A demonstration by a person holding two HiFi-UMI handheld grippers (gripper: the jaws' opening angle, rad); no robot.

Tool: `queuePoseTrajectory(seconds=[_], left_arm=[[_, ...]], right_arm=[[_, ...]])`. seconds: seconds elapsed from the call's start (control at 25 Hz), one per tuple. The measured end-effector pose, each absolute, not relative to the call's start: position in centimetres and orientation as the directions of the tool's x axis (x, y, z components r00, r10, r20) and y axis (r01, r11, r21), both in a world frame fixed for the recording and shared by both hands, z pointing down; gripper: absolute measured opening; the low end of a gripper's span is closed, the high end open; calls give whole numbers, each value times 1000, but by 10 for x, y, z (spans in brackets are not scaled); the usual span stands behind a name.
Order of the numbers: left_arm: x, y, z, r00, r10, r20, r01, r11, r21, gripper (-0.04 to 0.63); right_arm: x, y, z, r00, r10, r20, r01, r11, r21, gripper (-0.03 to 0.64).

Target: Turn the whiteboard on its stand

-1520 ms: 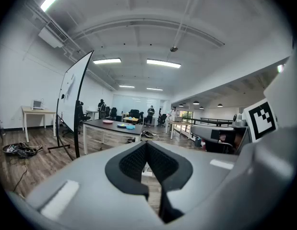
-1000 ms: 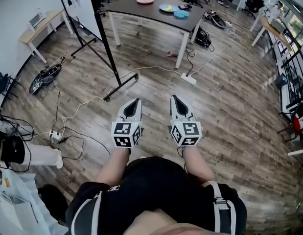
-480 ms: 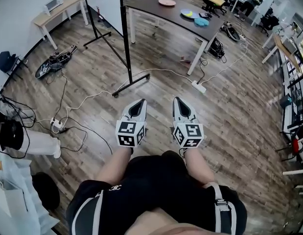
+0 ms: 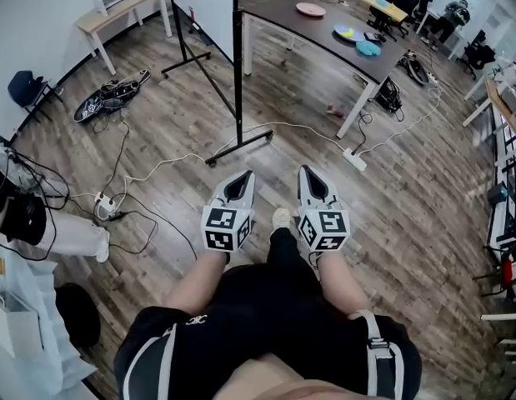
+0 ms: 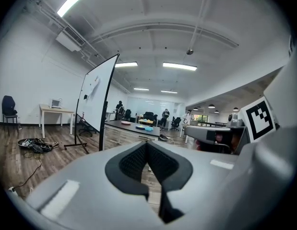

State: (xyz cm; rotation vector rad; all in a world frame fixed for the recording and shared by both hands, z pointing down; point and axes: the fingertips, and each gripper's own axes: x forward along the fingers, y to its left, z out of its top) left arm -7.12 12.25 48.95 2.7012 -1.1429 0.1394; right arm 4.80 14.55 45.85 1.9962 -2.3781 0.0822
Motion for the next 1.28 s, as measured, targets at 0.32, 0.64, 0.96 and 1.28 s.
queuePoseTrajectory(seconds=[0.32,0.64,0.96,1.28], left_arm=[[-74,61,497,646,-744,170,-763,-632,137,9],[-45,-24,501,621,-757,202,-784,-603,151,9],[-9,-100,508,594,-762,258,-804,-568,174,9],[12,-169,512,533,-793,296,-846,-508,163,9]], right_arm=[[60,78,465,-206,-978,44,-978,205,-26,6],[87,-11,471,-250,-965,76,-968,248,-41,7],[117,-96,475,-308,-945,112,-951,302,-69,6],[134,-178,482,-395,-910,127,-918,385,-97,6]])
